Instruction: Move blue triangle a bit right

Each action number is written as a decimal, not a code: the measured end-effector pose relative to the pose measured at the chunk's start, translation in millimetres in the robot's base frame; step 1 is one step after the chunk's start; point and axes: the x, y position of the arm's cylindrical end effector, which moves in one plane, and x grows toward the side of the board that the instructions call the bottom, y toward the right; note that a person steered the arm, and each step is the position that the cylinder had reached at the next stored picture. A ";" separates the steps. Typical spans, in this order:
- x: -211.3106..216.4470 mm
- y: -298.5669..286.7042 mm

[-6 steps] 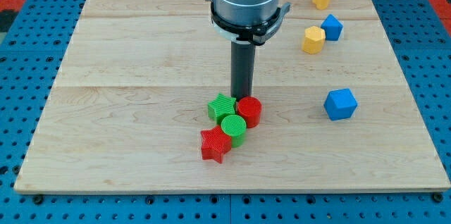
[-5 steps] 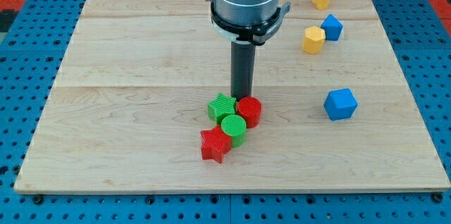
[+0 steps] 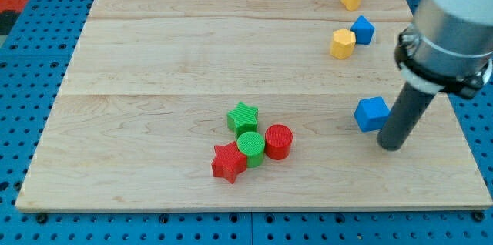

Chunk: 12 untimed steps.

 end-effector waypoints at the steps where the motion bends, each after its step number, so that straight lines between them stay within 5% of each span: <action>1: -41.6 8.4; 2: -92.9 -83.3; 4: -19.0 -81.6; 7: -109.6 -175.9; 8: -108.2 -171.7; 9: -107.7 -63.1; 10: -140.1 6.9; 12: -224.2 33.7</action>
